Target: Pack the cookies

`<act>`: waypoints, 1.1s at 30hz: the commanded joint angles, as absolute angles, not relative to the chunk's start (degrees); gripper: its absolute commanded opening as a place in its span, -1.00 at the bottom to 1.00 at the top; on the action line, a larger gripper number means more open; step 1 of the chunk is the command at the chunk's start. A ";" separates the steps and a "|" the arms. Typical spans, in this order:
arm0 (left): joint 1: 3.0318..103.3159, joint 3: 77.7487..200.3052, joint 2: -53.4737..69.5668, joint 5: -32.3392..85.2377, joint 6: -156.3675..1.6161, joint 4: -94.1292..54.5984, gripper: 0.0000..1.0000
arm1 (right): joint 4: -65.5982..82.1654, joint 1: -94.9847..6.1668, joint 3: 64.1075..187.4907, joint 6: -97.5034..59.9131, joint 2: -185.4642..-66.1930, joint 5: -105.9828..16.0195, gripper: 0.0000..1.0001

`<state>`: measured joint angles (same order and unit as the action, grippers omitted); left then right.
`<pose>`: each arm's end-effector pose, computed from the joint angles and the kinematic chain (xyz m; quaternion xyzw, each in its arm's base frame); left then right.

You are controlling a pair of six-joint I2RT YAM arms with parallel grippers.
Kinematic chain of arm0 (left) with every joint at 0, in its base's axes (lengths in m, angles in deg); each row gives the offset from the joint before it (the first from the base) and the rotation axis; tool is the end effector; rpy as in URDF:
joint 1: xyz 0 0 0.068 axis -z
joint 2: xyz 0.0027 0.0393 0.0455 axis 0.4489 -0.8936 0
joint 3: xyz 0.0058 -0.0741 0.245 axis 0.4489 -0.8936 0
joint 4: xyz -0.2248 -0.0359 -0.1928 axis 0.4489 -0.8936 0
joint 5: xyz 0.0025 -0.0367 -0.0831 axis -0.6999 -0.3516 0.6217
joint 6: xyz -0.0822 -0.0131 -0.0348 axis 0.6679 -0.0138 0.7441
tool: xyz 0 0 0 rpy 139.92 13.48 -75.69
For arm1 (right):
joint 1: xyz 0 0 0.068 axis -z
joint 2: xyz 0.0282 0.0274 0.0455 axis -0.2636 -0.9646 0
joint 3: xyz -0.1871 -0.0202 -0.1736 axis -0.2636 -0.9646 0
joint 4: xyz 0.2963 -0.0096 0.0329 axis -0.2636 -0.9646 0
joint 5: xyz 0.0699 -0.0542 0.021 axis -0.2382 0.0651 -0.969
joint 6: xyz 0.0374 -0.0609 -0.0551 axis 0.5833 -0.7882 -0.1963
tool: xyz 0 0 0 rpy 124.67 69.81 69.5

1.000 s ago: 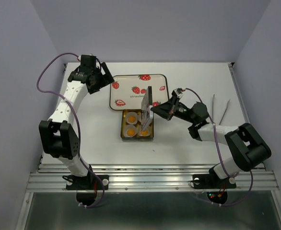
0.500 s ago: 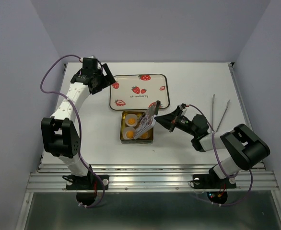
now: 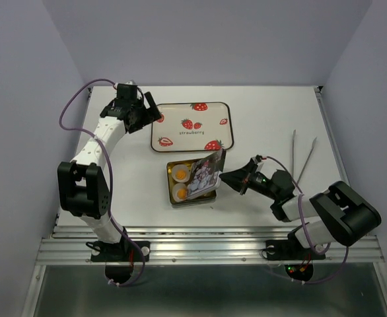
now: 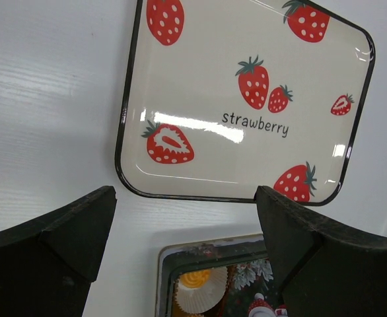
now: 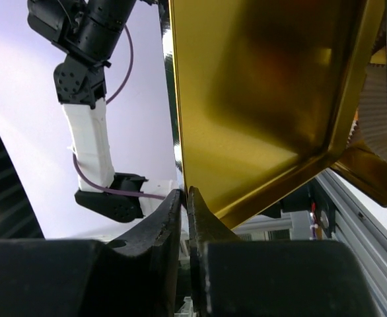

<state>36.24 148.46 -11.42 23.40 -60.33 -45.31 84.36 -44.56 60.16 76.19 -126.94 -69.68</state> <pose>0.4473 -0.0828 0.2602 -0.1278 0.8840 -0.1849 0.4100 0.2164 0.1708 0.1140 0.2267 0.6514 0.7149 0.1151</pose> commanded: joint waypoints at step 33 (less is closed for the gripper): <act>40.47 145.26 -12.53 23.46 -61.01 -42.26 0.98 | 25.51 -36.29 76.79 42.34 -126.48 -88.84 0.00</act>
